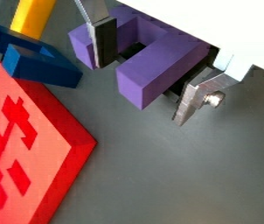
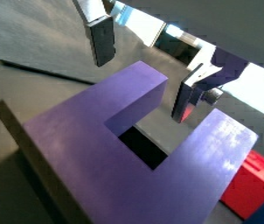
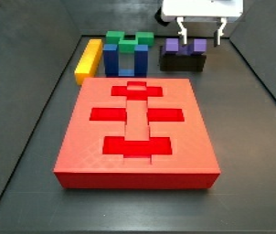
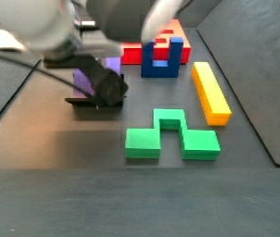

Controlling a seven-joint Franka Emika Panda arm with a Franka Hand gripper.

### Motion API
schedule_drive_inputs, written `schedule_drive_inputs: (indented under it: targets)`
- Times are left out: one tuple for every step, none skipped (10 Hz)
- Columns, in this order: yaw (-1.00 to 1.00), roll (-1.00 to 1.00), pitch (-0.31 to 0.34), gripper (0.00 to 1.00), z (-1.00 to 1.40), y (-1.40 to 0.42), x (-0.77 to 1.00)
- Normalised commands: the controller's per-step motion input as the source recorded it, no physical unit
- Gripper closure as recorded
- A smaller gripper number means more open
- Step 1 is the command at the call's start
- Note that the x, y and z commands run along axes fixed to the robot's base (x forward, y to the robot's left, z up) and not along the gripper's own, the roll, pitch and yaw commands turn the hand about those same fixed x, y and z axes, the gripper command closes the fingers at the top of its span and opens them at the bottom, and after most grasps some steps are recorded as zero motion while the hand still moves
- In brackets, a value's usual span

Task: Pick up the purple object. Move up. Place the purple object on the fixture. Regrasp the purple object. Move to above the board. Insert the purple object.
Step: Regrasp the purple object.

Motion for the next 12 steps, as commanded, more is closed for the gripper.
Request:
schedule_drive_inputs:
  targets:
    - [0.0,1.0,-0.086,0.0,0.3,-0.19,-0.19]
    - [0.02,0.91,-0.254,0.0,0.49,-0.12,-0.16]
    - [0.0,0.93,-0.454,0.0,0.65,-0.15,-0.23]
    - [0.0,0.97,-0.649,0.0,0.51,-0.19,-0.29]
    - [0.0,1.0,-0.751,0.0,0.37,-0.26,-0.29]
    - [0.0,1.0,-0.714,0.0,0.19,-0.33,-0.21]
    - [0.0,1.0,-0.497,0.0,0.13,-0.32,-0.01]
    - [0.01,1.0,-0.406,0.0,0.14,-0.3,0.0]
    - [0.02,1.0,-0.151,0.0,0.14,-0.28,0.19]
    - [0.08,1.0,0.0,0.0,0.29,-0.19,0.45]
    - [0.09,1.0,0.074,0.0,0.32,-0.14,0.5]
    - [0.09,1.0,0.103,0.0,0.29,-0.13,0.48]
